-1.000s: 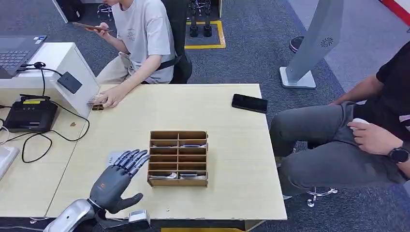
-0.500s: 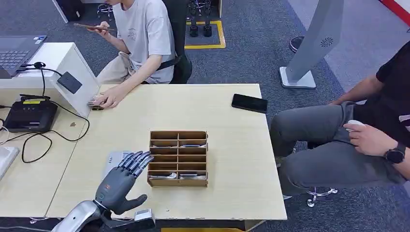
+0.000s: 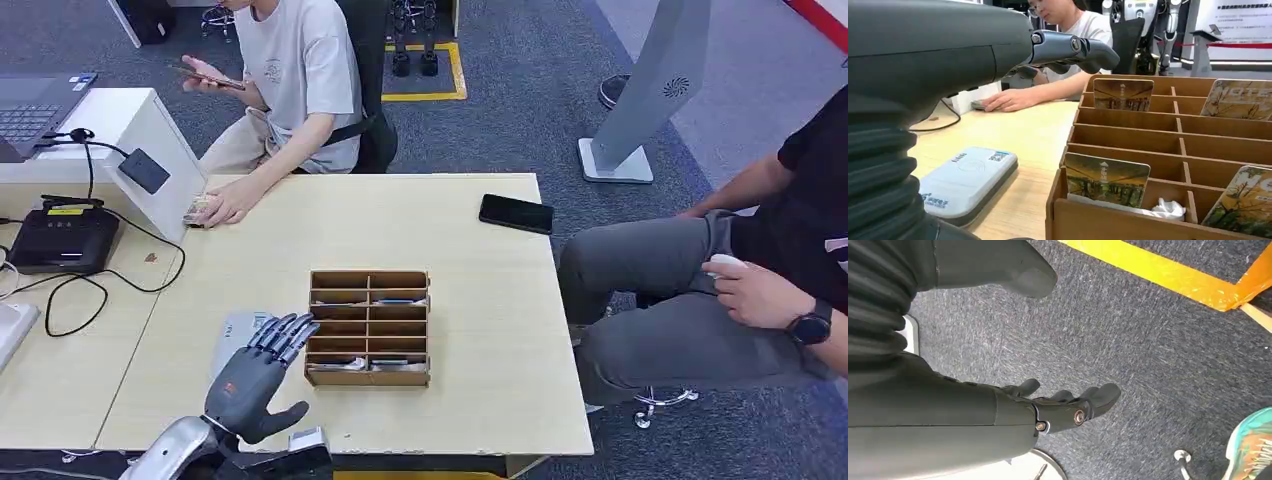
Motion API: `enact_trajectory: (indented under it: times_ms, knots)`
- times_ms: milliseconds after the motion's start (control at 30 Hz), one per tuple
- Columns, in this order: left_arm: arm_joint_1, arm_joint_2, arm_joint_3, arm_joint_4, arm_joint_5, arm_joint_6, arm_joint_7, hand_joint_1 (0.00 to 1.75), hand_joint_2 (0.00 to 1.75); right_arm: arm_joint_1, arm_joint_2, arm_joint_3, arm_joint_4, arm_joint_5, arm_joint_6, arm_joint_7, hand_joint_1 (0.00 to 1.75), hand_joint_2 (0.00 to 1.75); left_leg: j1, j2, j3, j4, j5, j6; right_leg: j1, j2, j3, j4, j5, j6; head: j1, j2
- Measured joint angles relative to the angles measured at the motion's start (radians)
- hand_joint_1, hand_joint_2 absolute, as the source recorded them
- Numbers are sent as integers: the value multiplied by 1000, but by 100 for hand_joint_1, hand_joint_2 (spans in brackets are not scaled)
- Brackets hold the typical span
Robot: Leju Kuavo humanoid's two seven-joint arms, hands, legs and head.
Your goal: Pass the card to the sensor for recognition and then transmit it.
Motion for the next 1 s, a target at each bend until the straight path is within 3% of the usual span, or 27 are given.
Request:
enact_trajectory:
  times_ms: [333,1000]
  knots:
    - [-4,-29,0,19,21,3,10,0,175,0,0,7,0,-1,-1,0,0,175,0,0,0,0,0,0,0,0,0,0,0,0,0,0]
    - [-4,-40,5,29,20,19,11,0,175,0,1,21,0,-19,-2,3,0,175,0,0,0,0,0,0,0,0,0,0,0,0,0,0]
